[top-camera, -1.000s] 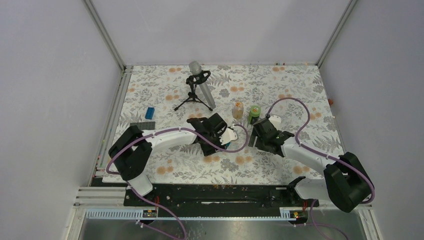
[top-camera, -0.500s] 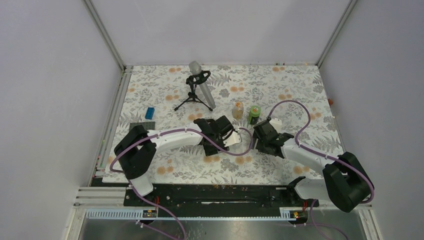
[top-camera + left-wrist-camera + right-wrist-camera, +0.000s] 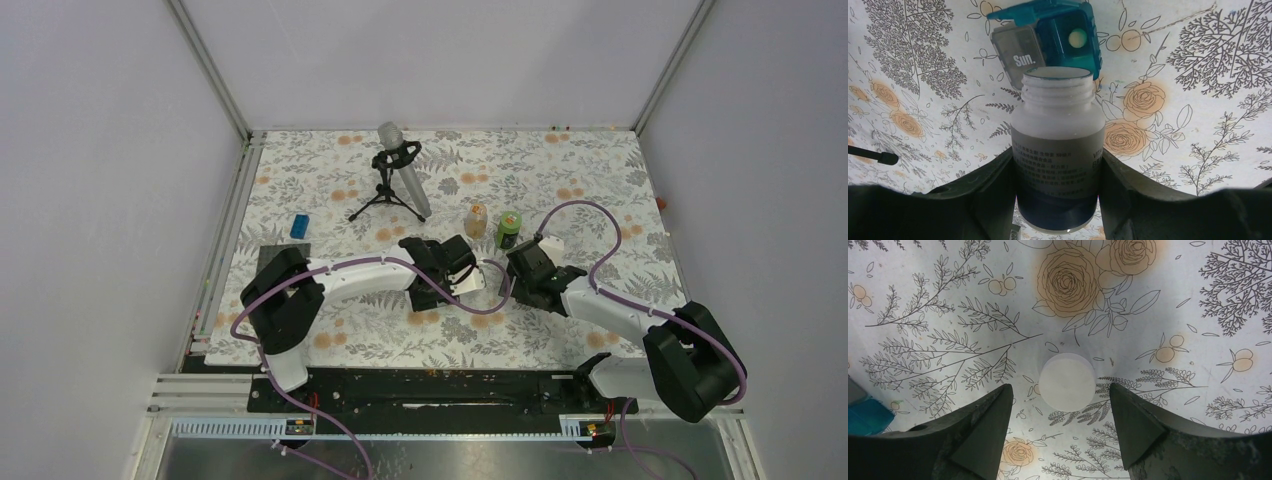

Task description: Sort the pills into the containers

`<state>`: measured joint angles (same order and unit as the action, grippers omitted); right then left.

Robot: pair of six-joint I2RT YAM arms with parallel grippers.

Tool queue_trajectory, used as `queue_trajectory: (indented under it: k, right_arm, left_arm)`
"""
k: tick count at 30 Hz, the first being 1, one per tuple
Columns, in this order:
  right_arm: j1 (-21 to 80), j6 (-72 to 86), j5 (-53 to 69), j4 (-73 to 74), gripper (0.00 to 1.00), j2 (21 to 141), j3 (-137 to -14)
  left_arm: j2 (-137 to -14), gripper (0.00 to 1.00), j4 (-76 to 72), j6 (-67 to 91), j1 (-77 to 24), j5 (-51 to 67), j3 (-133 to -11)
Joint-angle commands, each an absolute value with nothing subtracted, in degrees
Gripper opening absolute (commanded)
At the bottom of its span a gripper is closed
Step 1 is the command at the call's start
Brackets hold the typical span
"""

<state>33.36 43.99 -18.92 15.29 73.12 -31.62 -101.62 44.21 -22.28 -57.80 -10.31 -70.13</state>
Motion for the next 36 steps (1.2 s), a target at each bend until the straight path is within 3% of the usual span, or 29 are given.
queue_trajectory:
  k: [1,13,24,36]
  right_arm:
    - [32.96,45.97,-19.48,15.03,0.78,73.25,-30.23]
    - [32.87,45.14,-16.94,15.07,0.78,71.46,-30.28]
    - [32.80,41.05,-14.21,16.75,0.82,70.93,-32.59]
    - [32.85,40.63,-20.64,29.85,0.66,83.51,-44.82]
  left_arm:
    - [-100.59,0.00,44.33,-21.36,-58.10,-11.39,-72.22]
    - [-90.96,0.00,39.55,-17.43,-57.92,-9.89,-66.13]
    - [-72.94,0.00,25.88,-9.76,-57.22,-7.20,-53.80]
    - [-40.48,0.00,-7.10,-4.13,-57.22,-4.74,-32.09]
